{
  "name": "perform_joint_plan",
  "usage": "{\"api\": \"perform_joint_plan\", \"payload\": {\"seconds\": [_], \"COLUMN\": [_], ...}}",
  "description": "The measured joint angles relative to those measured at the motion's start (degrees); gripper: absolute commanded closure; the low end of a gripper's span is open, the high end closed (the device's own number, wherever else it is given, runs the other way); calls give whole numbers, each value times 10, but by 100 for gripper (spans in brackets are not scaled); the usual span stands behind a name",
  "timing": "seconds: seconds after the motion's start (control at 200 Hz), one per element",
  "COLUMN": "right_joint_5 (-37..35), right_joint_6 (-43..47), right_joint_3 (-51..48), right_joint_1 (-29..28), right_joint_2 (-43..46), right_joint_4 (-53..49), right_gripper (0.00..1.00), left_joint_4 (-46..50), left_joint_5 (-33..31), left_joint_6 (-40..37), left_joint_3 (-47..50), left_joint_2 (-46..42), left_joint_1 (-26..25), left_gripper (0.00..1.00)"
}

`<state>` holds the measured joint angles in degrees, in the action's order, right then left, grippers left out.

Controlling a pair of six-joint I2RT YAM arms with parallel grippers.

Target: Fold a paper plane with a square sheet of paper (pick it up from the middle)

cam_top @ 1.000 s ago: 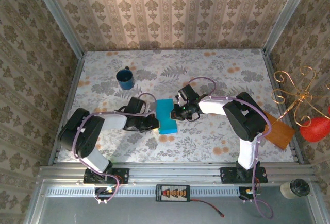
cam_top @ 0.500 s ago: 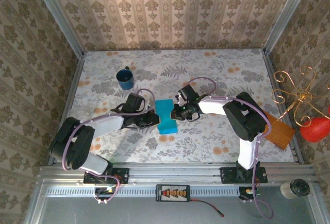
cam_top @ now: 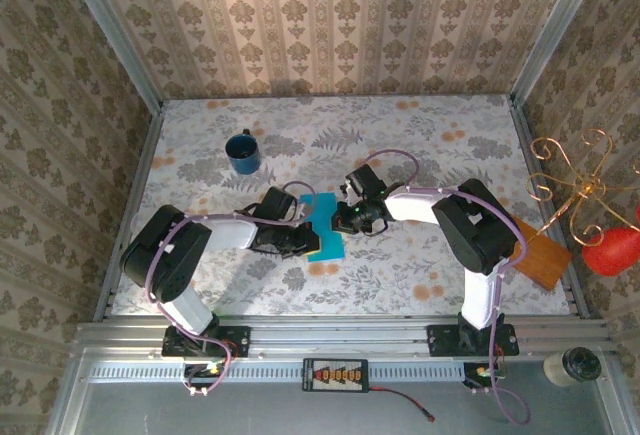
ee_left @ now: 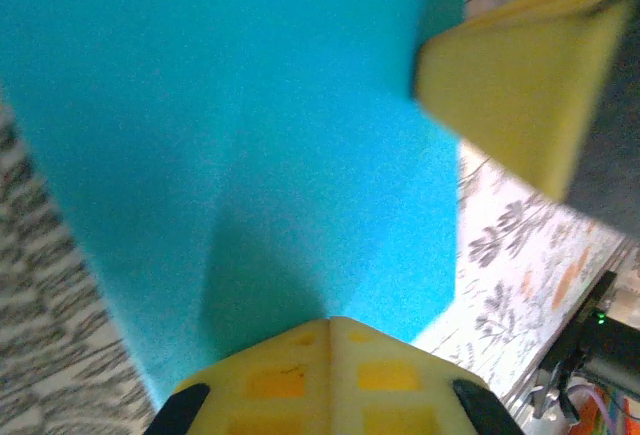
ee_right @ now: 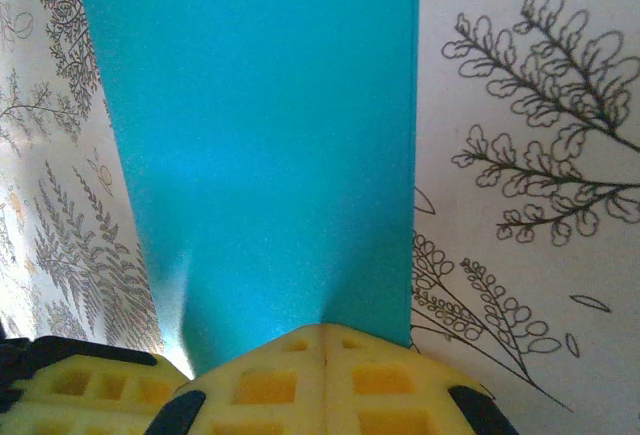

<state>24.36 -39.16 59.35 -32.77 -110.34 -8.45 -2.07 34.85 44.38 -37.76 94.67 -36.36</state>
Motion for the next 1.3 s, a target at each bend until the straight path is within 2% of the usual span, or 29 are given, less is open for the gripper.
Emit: {"api": "perform_joint_plan", "payload": {"seconds": [0.34,0.845,1.035,1.12,1.235,1.3], "right_joint_5": [0,0,-12,-26,-44,-47], "right_joint_6": [0,0,1,2,-7,-23], "right_joint_3": [0,1,12,21,21,20], "right_joint_1": [0,0,0,2,2,2], "right_joint_2": [0,0,15,24,43,58], "right_joint_4": [0,-2,-38,-76,-119,-131], "right_gripper": [98,98,96,95,92,85], "left_joint_4": [-9,77,163,189,187,172], "left_joint_5": [-3,-43,-84,-104,-125,-132], "left_joint_6": [-18,-28,-19,-12,5,20], "left_joint_3": [35,88,77,52,23,18], "left_joint_2": [-30,-127,-180,-201,-217,-219], "left_joint_1": [0,0,7,15,23,24], "left_gripper": [100,100,100,96,85,78]}}
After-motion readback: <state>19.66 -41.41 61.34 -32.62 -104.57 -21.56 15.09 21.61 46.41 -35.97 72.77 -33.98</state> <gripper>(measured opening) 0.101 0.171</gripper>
